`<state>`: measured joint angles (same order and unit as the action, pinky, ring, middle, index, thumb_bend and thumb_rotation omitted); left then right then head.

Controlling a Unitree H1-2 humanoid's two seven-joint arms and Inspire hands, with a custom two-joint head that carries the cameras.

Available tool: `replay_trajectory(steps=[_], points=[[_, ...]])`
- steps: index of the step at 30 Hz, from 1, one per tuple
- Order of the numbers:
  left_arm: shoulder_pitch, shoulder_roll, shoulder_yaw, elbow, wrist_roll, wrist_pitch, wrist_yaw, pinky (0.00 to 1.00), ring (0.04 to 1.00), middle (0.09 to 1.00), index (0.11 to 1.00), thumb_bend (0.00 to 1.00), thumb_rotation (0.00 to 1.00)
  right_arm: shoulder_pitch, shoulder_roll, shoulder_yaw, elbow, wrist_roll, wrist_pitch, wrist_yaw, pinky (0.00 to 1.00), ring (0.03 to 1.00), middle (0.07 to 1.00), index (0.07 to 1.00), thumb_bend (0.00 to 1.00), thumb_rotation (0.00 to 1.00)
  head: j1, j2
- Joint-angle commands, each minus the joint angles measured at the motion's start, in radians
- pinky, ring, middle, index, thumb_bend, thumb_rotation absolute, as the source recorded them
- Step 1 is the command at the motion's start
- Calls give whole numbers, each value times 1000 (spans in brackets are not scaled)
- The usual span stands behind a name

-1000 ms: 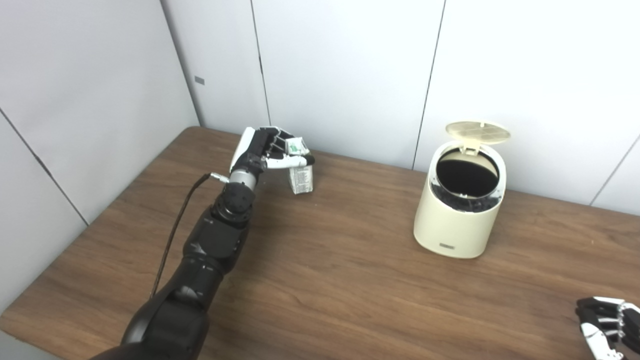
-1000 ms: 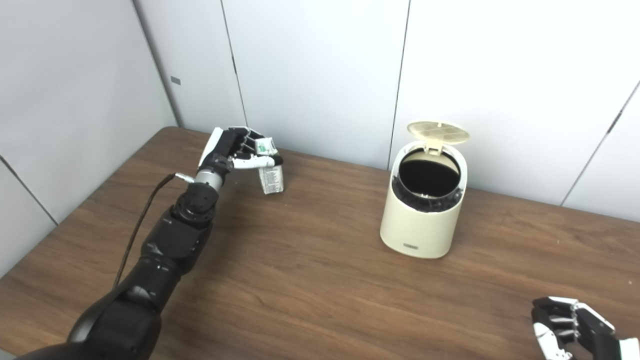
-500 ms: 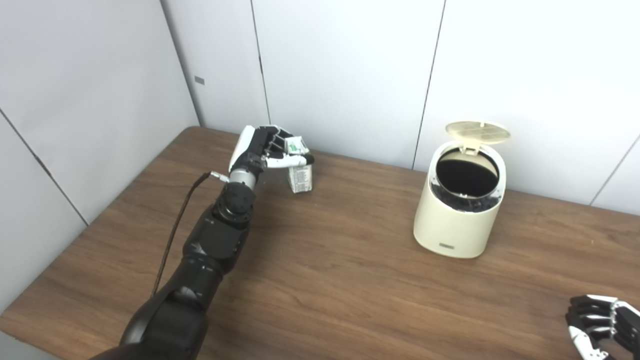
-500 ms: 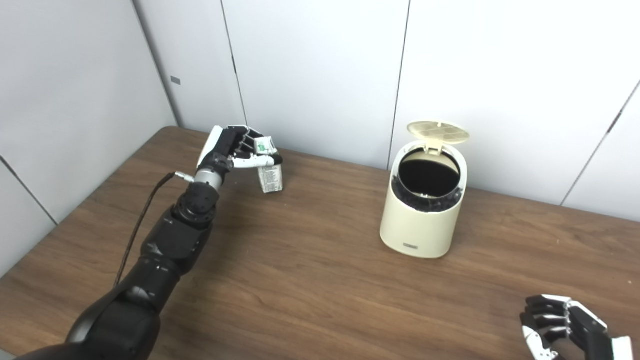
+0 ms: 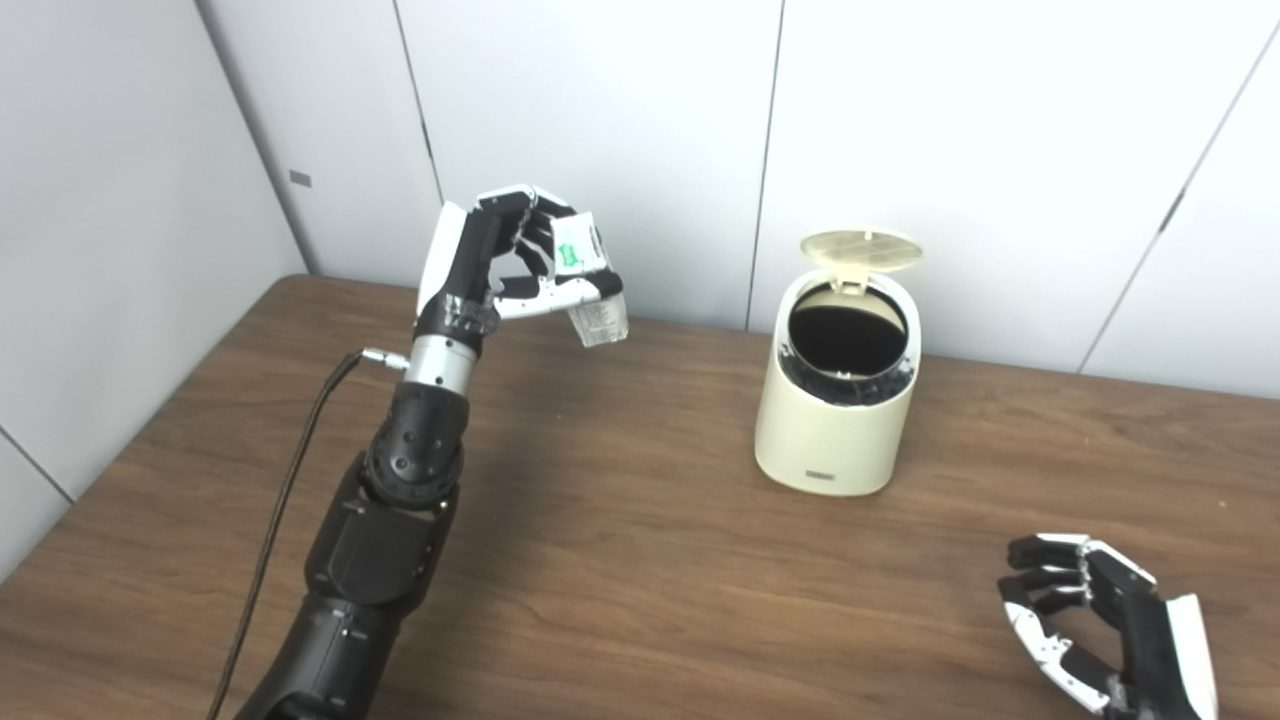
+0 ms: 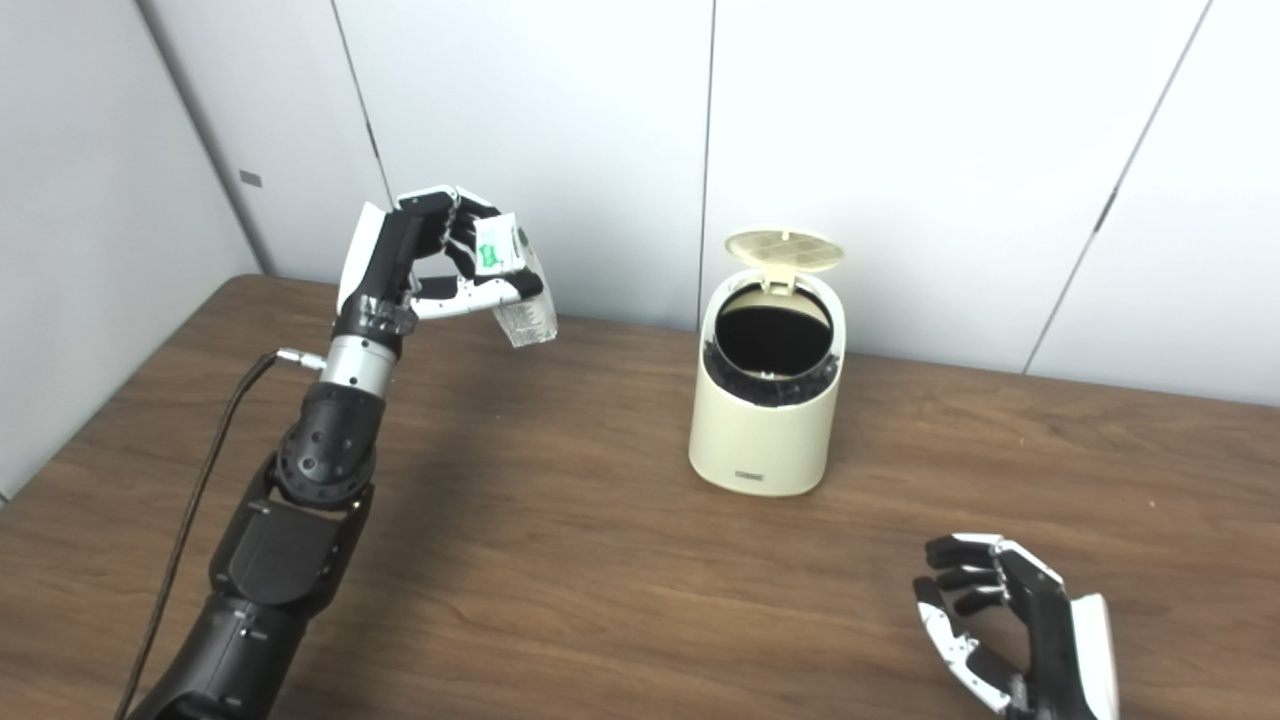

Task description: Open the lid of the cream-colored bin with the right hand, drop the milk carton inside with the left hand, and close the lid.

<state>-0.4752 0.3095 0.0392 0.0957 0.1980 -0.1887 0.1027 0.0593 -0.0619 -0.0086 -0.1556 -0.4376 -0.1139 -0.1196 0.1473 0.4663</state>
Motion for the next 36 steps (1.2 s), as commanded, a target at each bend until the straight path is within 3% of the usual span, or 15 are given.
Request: replay_trajectory(steps=[1, 5, 18, 24, 31, 36], points=[[-51, -1, 3, -76, -18, -66, -4, 340, 440, 481, 479, 505, 0, -23, 8, 2, -28, -10, -5, -27, 447, 559, 587, 579, 186, 0, -3, 0], [-48, -22, -4, -133, 0, -82, -22, 324, 429, 487, 477, 505, 0, -37, 13, 9, 15, -20, -44, -56, 444, 556, 585, 580, 225, 0, -21, -5], [-42, -98, -47, -209, 73, -261, -28, 351, 443, 470, 490, 505, 0, -51, 30, 31, 48, -59, 2, -82, 484, 589, 621, 617, 263, 0, -74, -26], [-35, -116, -79, -202, 91, -281, -17, 337, 440, 471, 492, 505, 0, -54, 43, 39, 62, -37, 15, -90, 499, 598, 629, 630, 287, 0, -107, -33], [-38, -121, -154, -166, 99, -281, 52, 333, 438, 484, 483, 505, 0, -61, 47, 62, 96, -60, -6, -121, 480, 592, 631, 633, 291, 0, -152, -45], [-64, -83, -269, -138, 173, -281, 209, 337, 431, 494, 488, 504, 0, -63, 55, 79, 99, -71, 15, -137, 460, 576, 624, 632, 300, 0, -176, -49]])
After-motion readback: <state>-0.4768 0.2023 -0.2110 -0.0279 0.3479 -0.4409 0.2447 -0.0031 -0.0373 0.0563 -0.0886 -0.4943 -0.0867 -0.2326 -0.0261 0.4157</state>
